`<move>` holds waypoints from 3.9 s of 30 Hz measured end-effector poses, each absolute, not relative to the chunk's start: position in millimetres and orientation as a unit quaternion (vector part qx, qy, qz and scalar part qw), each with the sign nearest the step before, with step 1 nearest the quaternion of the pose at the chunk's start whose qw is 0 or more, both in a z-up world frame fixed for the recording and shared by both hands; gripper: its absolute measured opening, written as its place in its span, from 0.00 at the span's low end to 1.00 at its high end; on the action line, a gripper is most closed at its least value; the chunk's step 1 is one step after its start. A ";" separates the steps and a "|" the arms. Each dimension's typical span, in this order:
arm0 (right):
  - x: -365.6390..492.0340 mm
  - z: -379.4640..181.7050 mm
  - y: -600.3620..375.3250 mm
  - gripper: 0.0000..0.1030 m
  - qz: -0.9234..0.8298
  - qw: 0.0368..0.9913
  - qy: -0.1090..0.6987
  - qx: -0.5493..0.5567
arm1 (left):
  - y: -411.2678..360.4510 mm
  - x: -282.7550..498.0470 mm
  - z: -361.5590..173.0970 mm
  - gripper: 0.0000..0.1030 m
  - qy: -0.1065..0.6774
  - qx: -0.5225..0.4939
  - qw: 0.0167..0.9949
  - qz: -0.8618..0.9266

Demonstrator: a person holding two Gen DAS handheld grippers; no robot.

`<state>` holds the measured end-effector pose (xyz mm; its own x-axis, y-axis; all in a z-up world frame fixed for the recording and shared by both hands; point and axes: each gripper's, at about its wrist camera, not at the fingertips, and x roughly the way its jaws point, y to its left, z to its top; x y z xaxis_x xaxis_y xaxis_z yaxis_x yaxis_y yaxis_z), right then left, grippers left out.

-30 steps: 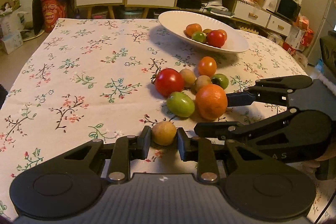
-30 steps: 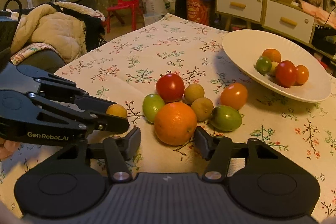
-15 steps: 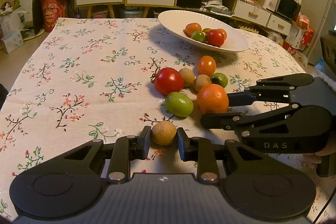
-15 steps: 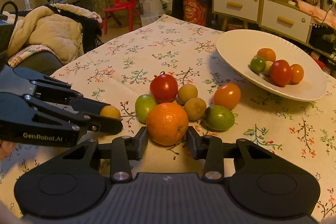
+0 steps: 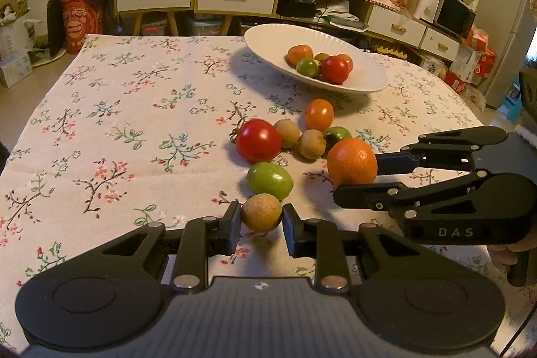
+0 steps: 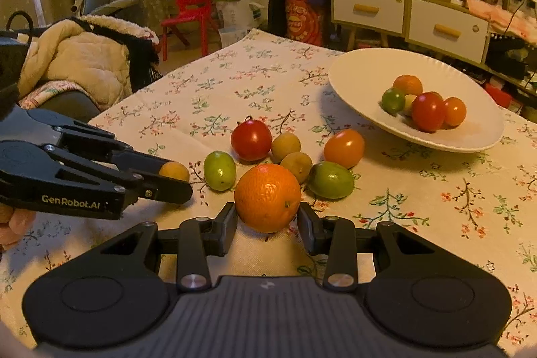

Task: Organize fruits
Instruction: 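Close the left gripper on the brown fruit while the right gripper grasps the orange, then carry the brown fruit and orange in both grippers over the plate, then open both grippers to release the brown fruit and orange onto the plate, then withdraw both grippers from the plate toward the remaining fruit cluster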

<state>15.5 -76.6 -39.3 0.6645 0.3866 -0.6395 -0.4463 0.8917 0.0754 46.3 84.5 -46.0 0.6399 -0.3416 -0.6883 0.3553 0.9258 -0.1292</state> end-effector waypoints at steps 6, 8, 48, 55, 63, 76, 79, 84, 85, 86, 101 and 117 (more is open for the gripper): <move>14.8 -30.1 -86.1 0.35 0.225 0.916 0.330 -0.030 | 74.2 48.4 -36.5 0.18 0.370 0.007 0.907 -0.203; 14.7 -27.0 -89.7 0.35 0.223 0.918 0.326 -0.024 | 70.5 48.8 -32.2 0.18 0.364 0.005 0.908 -0.206; 87.4 -11.0 -181.8 0.35 0.107 0.946 0.301 0.052 | -18.8 140.8 -11.9 0.18 0.328 -0.015 0.919 -0.218; 102.9 -17.6 -184.5 0.35 0.127 0.940 0.315 0.037 | -31.0 154.7 -22.4 0.18 0.332 0.010 0.917 -0.221; 107.1 -23.8 -187.5 0.35 0.130 0.937 0.324 0.021 | -27.8 155.9 -29.9 0.18 0.339 0.022 0.916 -0.214; 110.7 -16.5 -182.6 0.39 0.131 0.936 0.328 0.005 | -28.5 158.4 -25.8 0.26 0.332 0.042 0.919 -0.210; 108.8 -11.5 -182.6 0.45 0.131 0.938 0.321 0.003 | -27.3 155.1 -23.4 0.35 0.327 0.048 0.921 -0.208; 104.1 -2.4 -184.0 0.54 0.126 0.942 0.310 0.006 | -22.8 150.6 -17.0 0.45 0.323 0.046 0.923 -0.204; 103.5 -1.2 -184.7 0.56 0.126 0.943 0.309 0.007 | -22.3 149.0 -15.5 0.46 0.322 0.047 0.923 -0.205; 101.7 0.0 -184.7 0.57 0.125 0.943 0.308 0.008 | -22.2 147.0 -14.0 0.47 0.320 0.050 0.924 -0.205; 75.5 14.0 -182.6 0.72 0.107 0.948 0.300 0.018 | -9.9 115.8 -2.4 0.74 0.321 0.059 0.922 -0.207; 51.4 2.2 -158.0 0.82 0.115 0.940 0.319 0.021 | 19.6 90.4 -12.2 0.83 0.355 0.055 0.914 -0.188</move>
<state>51.4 -158.0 2.2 0.7693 0.2306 -0.5958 -0.2038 0.9724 0.1133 90.4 19.6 -12.2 0.6775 -0.3049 -0.6693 0.3830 0.9232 -0.0329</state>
